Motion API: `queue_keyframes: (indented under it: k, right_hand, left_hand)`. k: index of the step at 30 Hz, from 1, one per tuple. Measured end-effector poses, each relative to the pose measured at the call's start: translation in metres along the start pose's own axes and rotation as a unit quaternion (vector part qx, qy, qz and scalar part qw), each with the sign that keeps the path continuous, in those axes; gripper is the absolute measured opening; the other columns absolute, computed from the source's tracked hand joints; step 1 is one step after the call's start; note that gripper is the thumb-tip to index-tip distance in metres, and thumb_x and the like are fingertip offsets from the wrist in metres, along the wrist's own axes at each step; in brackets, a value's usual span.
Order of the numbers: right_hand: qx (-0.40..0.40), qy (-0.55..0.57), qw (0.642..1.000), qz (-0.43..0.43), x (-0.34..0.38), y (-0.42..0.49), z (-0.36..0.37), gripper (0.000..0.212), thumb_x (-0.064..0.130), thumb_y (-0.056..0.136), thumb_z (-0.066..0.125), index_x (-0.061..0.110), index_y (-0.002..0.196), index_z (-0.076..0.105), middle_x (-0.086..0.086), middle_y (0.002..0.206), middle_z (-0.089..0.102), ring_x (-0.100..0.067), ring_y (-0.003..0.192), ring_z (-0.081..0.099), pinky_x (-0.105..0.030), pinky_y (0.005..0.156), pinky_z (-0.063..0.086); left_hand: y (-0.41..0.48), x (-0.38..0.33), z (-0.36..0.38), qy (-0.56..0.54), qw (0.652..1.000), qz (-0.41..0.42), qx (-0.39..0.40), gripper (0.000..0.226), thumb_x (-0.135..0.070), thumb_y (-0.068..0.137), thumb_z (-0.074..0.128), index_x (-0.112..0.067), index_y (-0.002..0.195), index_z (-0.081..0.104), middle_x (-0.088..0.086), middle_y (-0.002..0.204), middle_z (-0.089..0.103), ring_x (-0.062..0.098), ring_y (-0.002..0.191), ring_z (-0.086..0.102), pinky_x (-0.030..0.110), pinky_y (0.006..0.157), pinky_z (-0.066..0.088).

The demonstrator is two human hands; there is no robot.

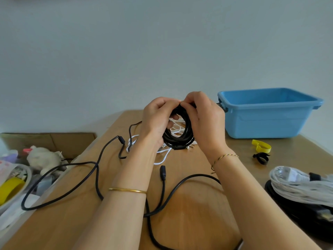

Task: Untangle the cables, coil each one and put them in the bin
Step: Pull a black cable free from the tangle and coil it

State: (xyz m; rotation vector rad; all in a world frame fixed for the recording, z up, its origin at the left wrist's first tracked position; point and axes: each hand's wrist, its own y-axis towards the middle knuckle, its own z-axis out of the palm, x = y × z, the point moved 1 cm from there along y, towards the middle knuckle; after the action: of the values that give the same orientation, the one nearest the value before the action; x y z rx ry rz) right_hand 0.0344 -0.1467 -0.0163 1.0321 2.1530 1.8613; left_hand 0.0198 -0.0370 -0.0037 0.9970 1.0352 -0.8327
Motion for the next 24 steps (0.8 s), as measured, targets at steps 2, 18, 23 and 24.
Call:
queue_keyframes:
  k: [2, 18, 23, 24]
  right_hand:
    - [0.038, 0.028, 0.999, 0.015, -0.001, 0.004, -0.004, 0.021, 0.024, 0.088, 0.056, 0.004, 0.088, 0.061, -0.008, 0.072, 0.065, -0.027, 0.066, 0.060, -0.043, 0.059, 0.050]
    - [0.125, 0.114, 0.980, 0.104, 0.005, 0.020, -0.017, 0.009, 0.004, 0.083, 0.062, 0.009, 0.087, 0.069, -0.001, 0.080, 0.069, -0.017, 0.079, 0.065, -0.029, 0.073, 0.052]
    - [0.118, 0.143, 0.966, 0.179, 0.006, 0.022, -0.018, 0.009, 0.003, 0.081, 0.063, 0.009, 0.084, 0.069, 0.002, 0.078, 0.068, -0.012, 0.078, 0.065, -0.023, 0.072, 0.052]
    - [0.120, 0.149, 0.964, 0.187, 0.006, 0.022, -0.019, 0.009, 0.002, 0.081, 0.063, 0.009, 0.084, 0.069, 0.001, 0.079, 0.068, -0.012, 0.078, 0.065, -0.021, 0.071, 0.052]
  left_hand:
    - [-0.001, -0.001, 0.000, 0.000, 1.000, 0.008, -0.012, 0.017, -0.007, 0.083, 0.065, -0.012, 0.067, 0.065, 0.003, 0.056, 0.057, 0.011, 0.043, 0.047, 0.019, 0.040, 0.030]
    - [-0.001, -0.002, -0.004, 0.077, 0.989, 0.121, -0.048, 0.025, 0.004, 0.081, 0.058, -0.016, 0.069, 0.067, -0.003, 0.061, 0.063, 0.011, 0.055, 0.057, 0.018, 0.051, 0.045]
    - [-0.005, -0.002, 0.001, 0.110, 0.981, 0.163, -0.008, 0.025, 0.006, 0.081, 0.057, -0.017, 0.072, 0.065, -0.002, 0.067, 0.064, 0.008, 0.063, 0.061, 0.020, 0.059, 0.050]
    - [-0.005, -0.002, 0.001, 0.111, 0.980, 0.167, -0.003, 0.026, 0.006, 0.081, 0.057, -0.017, 0.072, 0.064, -0.003, 0.067, 0.064, 0.007, 0.063, 0.061, 0.018, 0.058, 0.049]
